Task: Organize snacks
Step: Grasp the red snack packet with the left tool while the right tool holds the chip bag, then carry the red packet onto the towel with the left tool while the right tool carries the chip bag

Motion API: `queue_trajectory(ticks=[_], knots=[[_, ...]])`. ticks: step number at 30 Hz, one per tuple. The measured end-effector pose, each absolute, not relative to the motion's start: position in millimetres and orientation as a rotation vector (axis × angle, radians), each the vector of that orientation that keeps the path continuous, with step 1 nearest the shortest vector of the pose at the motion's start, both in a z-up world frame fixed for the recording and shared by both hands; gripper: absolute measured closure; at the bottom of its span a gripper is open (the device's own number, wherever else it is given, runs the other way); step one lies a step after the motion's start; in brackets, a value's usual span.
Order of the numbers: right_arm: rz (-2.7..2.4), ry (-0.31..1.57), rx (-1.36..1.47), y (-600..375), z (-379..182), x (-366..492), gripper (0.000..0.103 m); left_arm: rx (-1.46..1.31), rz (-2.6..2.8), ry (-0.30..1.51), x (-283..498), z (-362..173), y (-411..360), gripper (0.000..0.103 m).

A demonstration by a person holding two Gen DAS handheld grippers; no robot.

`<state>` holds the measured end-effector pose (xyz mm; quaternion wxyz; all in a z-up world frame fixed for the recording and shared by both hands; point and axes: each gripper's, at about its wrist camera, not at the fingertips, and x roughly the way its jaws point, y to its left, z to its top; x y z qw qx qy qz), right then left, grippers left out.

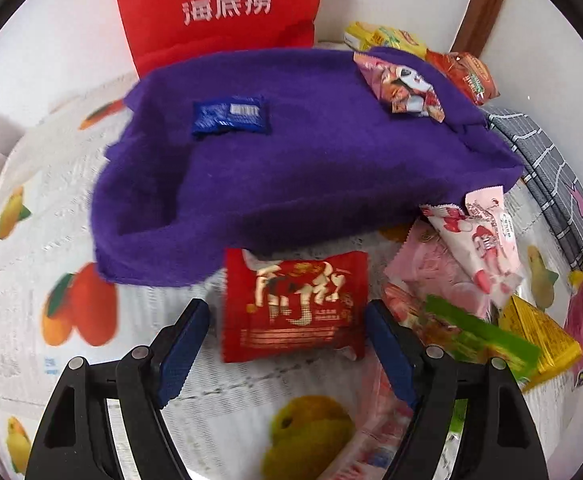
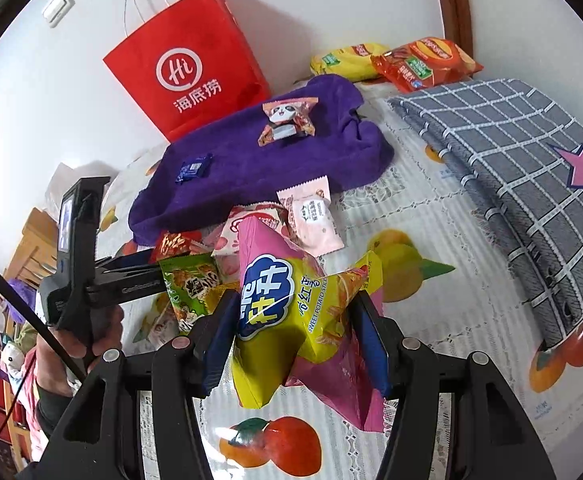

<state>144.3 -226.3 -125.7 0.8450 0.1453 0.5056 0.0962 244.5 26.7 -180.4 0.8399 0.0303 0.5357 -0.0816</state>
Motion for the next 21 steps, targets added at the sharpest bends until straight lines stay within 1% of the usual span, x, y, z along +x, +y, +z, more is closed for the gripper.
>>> queue_trajectory(ticks=[3, 5, 6, 7, 9, 14, 21], knots=[[0.206, 1.075, 0.314, -227.6, -129.3, 144.0, 0.046, 0.096, -0.142, 1.106, 243.9, -181.9, 21.9, 0.024], [0.207, 1.076, 0.317, -228.5, -129.4, 143.4, 0.046, 0.083, -0.133, 1.098, 242.2, -181.1, 24.8, 0.031], [0.207, 1.076, 0.319, -229.0, -129.3, 143.5, 0.046, 0.082, -0.131, 1.092, 241.2, -179.7, 25.9, 0.042], [0.208, 1.074, 0.324, -230.0, -128.6, 142.8, 0.046, 0.079, -0.134, 1.093, 239.4, -178.3, 26.8, 0.048], [0.212, 1.07, 0.335, -231.2, -127.1, 140.9, 0.046, 0.057, -0.148, 1.103, 236.0, -175.4, 29.9, 0.051], [0.226, 1.066, 0.334, -229.1, -124.5, 137.7, 0.046, 0.031, -0.144, 1.083, 228.5, -164.6, 36.3, 0.053], [0.228, 1.04, 0.324, -226.1, -110.1, 138.3, 0.046, 0.025, -0.136, 1.023, 209.7, -136.1, 42.0, 0.053]])
